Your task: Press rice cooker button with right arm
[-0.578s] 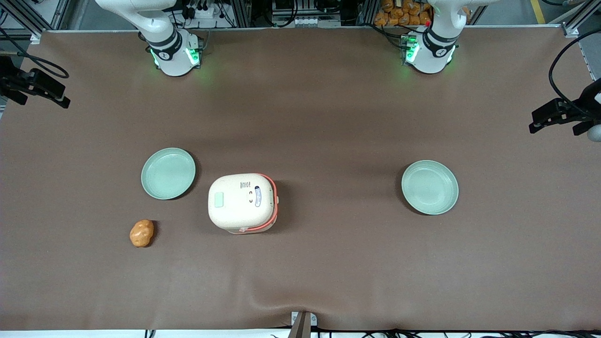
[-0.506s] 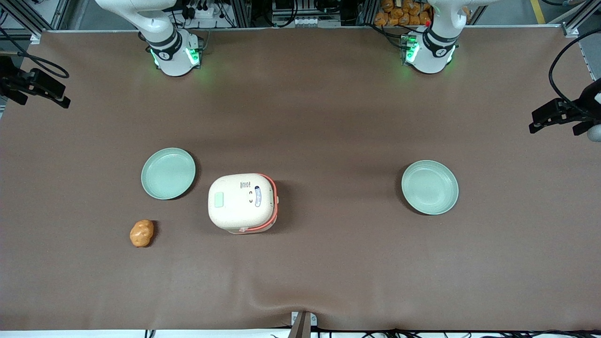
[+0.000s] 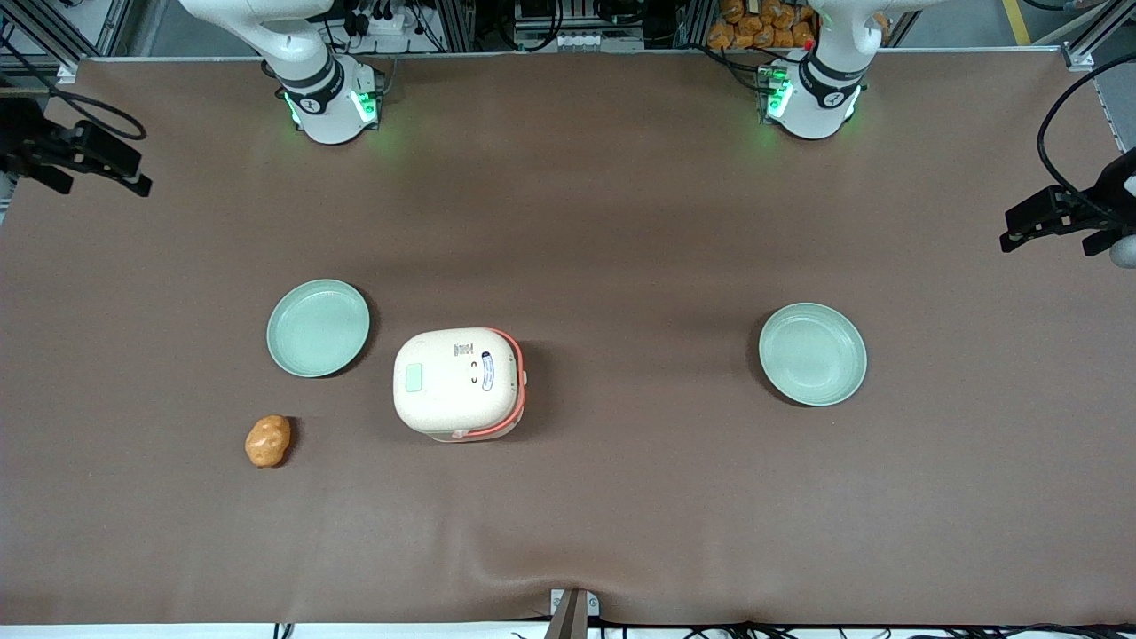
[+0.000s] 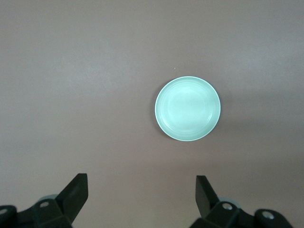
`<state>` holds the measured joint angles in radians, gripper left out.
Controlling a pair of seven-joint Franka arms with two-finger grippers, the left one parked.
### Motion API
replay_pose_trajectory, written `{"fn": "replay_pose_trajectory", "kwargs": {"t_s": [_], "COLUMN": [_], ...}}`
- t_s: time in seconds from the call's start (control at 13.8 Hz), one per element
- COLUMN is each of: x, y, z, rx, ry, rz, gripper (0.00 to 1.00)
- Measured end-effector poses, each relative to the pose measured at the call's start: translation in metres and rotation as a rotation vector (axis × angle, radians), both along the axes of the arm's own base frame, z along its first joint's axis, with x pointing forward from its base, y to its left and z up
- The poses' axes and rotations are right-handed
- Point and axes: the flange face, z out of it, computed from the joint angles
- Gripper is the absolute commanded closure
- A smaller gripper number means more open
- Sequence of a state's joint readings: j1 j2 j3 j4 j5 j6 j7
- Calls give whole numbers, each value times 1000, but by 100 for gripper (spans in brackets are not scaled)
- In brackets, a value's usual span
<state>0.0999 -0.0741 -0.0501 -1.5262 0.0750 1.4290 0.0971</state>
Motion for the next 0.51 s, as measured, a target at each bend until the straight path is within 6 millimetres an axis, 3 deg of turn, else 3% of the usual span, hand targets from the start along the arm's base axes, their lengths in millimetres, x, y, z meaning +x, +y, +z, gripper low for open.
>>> {"fn": "replay_pose_trajectory", "kwargs": {"t_s": [0.07,0.29,0.36,0.51], "x": [5,25,34,51], "y": [19,90,114,149], "z": [0,-23,-39,-77], "rx": [12,20,20,15], "ry": [-29,-79,-76,-59], "rz": [29,82,84,75], "gripper": [0,45,64,86]}}
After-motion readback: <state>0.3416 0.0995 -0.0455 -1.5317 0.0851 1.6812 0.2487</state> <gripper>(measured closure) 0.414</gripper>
